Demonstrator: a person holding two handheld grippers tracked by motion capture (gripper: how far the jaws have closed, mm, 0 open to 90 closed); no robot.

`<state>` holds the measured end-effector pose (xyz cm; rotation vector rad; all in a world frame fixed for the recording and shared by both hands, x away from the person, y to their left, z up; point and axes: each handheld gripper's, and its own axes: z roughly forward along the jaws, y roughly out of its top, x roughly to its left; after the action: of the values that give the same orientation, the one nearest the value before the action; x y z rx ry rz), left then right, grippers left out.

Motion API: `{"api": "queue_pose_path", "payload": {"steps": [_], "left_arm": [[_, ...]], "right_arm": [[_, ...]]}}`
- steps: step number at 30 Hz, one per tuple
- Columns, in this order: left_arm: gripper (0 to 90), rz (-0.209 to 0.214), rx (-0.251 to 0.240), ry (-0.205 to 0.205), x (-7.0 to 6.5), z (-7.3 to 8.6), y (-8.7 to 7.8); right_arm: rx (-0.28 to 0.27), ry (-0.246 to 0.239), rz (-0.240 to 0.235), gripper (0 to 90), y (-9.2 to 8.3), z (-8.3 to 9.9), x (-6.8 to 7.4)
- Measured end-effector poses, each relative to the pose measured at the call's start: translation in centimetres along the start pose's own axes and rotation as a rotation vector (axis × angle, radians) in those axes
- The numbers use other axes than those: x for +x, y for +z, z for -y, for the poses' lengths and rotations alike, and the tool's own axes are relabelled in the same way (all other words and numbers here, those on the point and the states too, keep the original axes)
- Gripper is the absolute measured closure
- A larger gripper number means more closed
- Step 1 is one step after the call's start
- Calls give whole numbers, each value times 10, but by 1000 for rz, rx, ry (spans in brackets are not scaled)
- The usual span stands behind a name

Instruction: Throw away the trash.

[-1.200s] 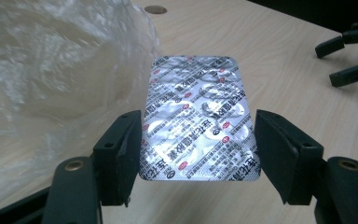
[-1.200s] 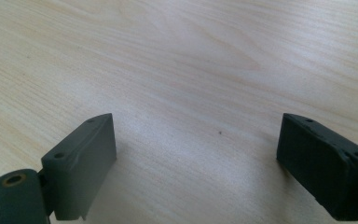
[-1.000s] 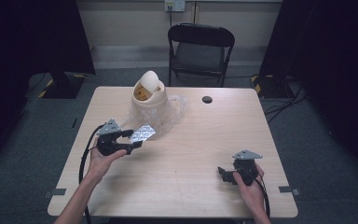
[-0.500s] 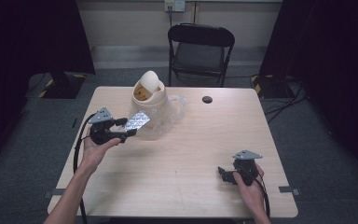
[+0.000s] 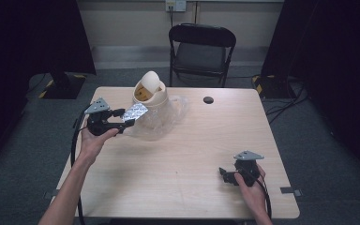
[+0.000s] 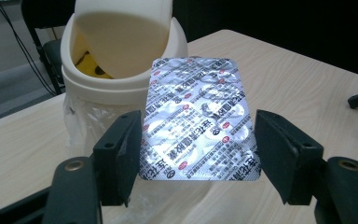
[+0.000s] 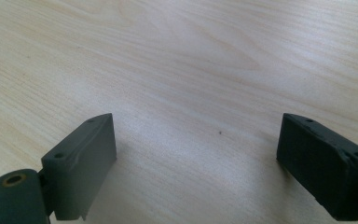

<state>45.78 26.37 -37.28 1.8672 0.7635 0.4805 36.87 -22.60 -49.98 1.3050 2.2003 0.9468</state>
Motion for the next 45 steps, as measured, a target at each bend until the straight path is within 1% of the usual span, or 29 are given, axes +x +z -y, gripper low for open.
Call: {"api": "queue_pose_path", "payload": {"steps": [1, 3, 4, 6, 7, 8, 11, 15, 18, 21, 24, 26, 28, 34, 35, 38, 40, 45], "left_arm": [[341, -2, -1, 2, 0, -1, 0], [341, -12, 28, 28, 1, -4, 1], [341, -15, 30, 30, 2, -5, 1], [341, -13, 12, 18, 5, -9, -1], [341, -19, 1, 15, 6, -11, -1], [341, -22, 2, 15, 9, -15, 0], [341, -25, 4, 19, 13, -19, 2], [341, -23, 18, 15, 22, -28, 12], [341, -31, 43, 6, 29, -30, 21], [341, -42, 43, -8, 36, -30, 26], [341, -46, 69, -15, 42, -26, 33], [341, -46, 83, -19, 43, -24, 37], [341, -42, 86, -21, 44, -24, 41], [341, -42, 112, -1, 42, -32, 50], [341, -44, 104, 1, 42, -33, 51], [340, -48, 107, -11, 44, -35, 54], [341, -51, 108, -10, 45, -36, 54], [341, -63, 96, -30, 50, -39, 56]], "right_arm": [[0, 0, 0, 108, 0, 0, 0], [0, 0, 0, 108, 0, 0, 0], [0, 0, 0, 108, 0, 0, 0], [0, 0, 0, 108, 0, 0, 0], [0, 0, 0, 108, 0, 0, 0], [0, 0, 0, 108, 0, 0, 0], [1, 1, 0, 108, 0, 0, 0], [0, 0, 0, 108, 0, 0, 0], [0, 0, 0, 108, 0, 0, 0], [0, 0, 0, 108, 0, 0, 0], [0, 0, 0, 108, 0, 0, 0], [0, 1, 0, 108, 0, 0, 0], [0, 1, 0, 108, 0, 0, 0], [0, 1, 0, 108, 0, 0, 0], [0, 1, 1, 108, 0, 0, 0], [0, 1, 1, 108, 0, 0, 0], [1, 1, 1, 108, 0, 0, 0], [1, 1, 0, 108, 0, 0, 0]]}}
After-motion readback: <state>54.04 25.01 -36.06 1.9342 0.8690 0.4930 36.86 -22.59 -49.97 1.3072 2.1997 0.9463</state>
